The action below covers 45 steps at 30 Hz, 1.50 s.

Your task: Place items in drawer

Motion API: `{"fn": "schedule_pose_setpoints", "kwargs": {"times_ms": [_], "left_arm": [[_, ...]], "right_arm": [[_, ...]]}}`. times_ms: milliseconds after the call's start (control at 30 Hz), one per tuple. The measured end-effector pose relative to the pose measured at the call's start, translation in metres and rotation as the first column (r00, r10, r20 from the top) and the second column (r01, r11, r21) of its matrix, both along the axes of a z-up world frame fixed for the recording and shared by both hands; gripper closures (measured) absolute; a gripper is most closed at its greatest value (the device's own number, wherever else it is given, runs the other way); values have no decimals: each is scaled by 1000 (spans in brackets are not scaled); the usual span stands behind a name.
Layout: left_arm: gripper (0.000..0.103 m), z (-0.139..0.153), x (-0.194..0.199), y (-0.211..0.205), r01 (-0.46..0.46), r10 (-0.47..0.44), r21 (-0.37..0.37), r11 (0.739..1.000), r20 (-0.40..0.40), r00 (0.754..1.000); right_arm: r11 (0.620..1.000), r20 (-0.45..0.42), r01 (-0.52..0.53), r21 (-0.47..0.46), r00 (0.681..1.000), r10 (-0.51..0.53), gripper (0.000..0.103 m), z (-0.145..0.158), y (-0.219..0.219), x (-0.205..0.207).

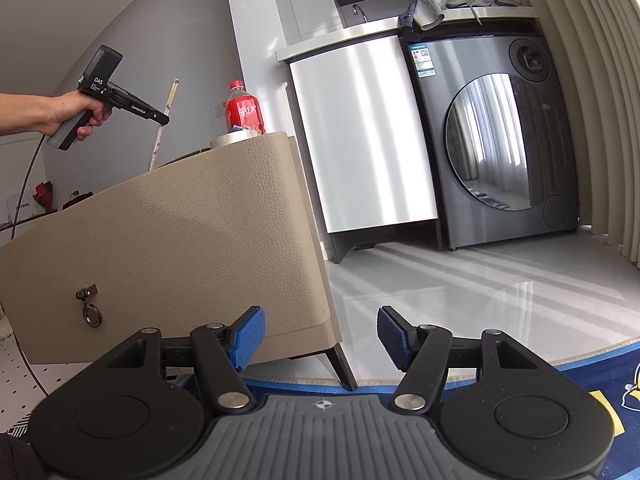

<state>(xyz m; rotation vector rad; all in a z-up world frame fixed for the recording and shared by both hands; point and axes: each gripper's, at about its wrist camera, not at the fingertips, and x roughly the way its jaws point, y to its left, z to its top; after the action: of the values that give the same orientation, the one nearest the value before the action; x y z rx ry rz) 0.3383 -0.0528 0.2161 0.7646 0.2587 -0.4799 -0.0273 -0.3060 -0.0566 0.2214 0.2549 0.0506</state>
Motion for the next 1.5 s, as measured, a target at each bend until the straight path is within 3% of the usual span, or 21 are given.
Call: {"fn": "schedule_pose_setpoints", "kwargs": {"times_ms": [567,767,1133,1500], "left_arm": [[98,18,-69,21,-57,56,-111,992,-13,998],[98,18,-102,31,-90,83,-224,971,-43,996],[98,3,-129,51,-119,102,-287,951,-72,992],[98,-8,-146,65,-169,138,-375,911,-109,984]], "right_arm": [[998,24,-54,-29,998,55,37,15,26,-9],[995,31,-79,-56,996,81,37,20,37,-12],[988,27,-125,-85,991,128,37,25,57,-17],[985,18,-142,-101,989,145,37,27,66,-16]]}}
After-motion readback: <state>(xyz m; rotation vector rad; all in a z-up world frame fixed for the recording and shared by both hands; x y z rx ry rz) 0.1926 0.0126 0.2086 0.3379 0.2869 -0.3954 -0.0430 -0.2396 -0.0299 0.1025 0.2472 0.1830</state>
